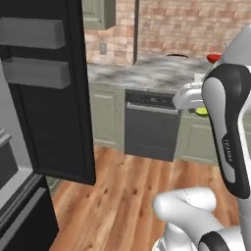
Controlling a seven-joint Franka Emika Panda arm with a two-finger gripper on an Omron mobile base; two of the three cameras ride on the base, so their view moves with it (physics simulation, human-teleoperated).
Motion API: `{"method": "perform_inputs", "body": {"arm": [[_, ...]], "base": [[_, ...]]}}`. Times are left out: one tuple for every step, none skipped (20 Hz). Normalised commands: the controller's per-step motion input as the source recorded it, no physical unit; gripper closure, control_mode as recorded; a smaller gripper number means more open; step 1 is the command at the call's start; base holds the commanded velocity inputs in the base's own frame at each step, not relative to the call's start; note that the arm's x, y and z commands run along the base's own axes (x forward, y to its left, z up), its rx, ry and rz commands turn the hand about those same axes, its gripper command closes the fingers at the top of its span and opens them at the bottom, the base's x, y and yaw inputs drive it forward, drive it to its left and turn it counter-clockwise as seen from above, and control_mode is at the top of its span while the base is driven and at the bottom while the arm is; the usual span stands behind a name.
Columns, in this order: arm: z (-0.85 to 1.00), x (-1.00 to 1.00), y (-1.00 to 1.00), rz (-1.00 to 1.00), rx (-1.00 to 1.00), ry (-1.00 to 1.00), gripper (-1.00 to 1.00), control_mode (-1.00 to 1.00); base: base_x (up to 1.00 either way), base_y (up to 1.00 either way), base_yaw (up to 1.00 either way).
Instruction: There is a bowl on the dining counter. Grab a lemon wedge from the fridge and place it in the bowl. Then get the liquor bottle and glass cup from the cabinet and place them next to the bowl.
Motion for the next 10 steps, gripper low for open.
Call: {"method": "perform_inputs", "body": {"arm": [[0.00, 0.00, 0.00, 0.00, 0.00, 0.00, 1.00, 1.00], [0.00, 0.00, 0.00, 0.00, 0.00, 0.00, 1.00, 1.00], [0.00, 0.00, 0.00, 0.00, 0.00, 0.00, 1.00, 1.00], [0.00, 0.00, 0.00, 0.00, 0.00, 0.00, 1.00, 1.00], [0.00, 0.00, 0.00, 0.00, 0.00, 0.00, 1.00, 1.00], [0.00, 0.00, 0.00, 0.00, 0.00, 0.00, 1.00, 1.00], [0.00, 0.00, 0.00, 0.00, 0.00, 0.00, 1.00, 1.00], [0.00, 0.00, 0.00, 0.00, 0.00, 0.00, 1.00, 1.00], [0.00, 0.00, 0.00, 0.00, 0.00, 0.00, 1.00, 1.00], [0.00, 0.00, 0.00, 0.00, 0.00, 0.00, 1.00, 1.00]], "base": [[0.00, 0.00, -0.79], [0.00, 0.00, -0.79], [0.00, 0.00, -0.78], [0.00, 0.00, -0.78], [0.00, 0.01, -0.77], [0.00, 0.04, -0.77], [0.00, 0.09, -0.76], [0.00, 0.07, -0.75], [0.00, 0.06, -0.75], [0.00, 0.07, -0.75]]}}
